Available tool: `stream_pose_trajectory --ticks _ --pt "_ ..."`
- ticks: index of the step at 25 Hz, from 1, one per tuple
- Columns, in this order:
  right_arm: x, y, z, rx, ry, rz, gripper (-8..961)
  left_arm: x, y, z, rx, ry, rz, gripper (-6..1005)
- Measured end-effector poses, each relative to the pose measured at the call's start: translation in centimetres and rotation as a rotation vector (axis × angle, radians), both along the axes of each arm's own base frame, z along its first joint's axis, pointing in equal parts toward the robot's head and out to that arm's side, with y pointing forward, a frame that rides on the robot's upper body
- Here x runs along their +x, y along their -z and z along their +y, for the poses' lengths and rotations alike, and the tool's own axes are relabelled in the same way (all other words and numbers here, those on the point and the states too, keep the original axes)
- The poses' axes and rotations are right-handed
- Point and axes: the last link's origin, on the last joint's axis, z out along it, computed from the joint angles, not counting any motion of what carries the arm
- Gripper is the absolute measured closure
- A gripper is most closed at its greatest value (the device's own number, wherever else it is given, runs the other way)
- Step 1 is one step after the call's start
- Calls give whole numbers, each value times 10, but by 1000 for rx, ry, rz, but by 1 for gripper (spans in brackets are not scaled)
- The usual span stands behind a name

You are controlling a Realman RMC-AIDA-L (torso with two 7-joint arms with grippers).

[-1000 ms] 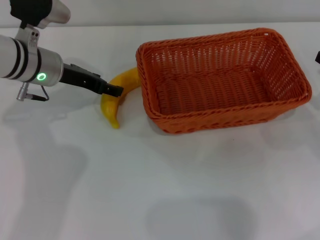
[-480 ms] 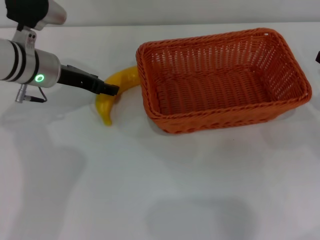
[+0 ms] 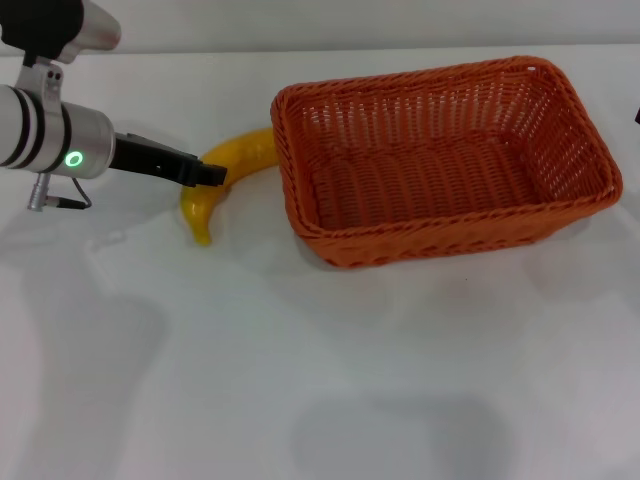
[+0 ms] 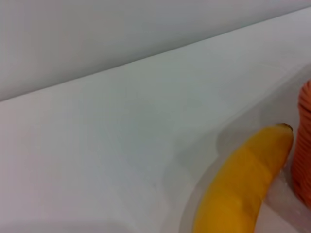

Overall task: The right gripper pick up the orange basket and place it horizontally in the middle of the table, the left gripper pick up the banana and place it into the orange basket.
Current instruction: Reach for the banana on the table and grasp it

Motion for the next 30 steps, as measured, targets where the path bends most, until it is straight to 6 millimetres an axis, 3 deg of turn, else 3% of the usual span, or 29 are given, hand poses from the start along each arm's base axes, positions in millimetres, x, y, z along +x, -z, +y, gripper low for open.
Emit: stream_pose_trajectory --ticks 5,30 --pt "1 -1 -2 1 1 -1 113 -5 -1 -2 15 -22 -20 536" --pt "4 -3 -2 4 9 -8 113 -36 -14 -8 225 -58 -123 540"
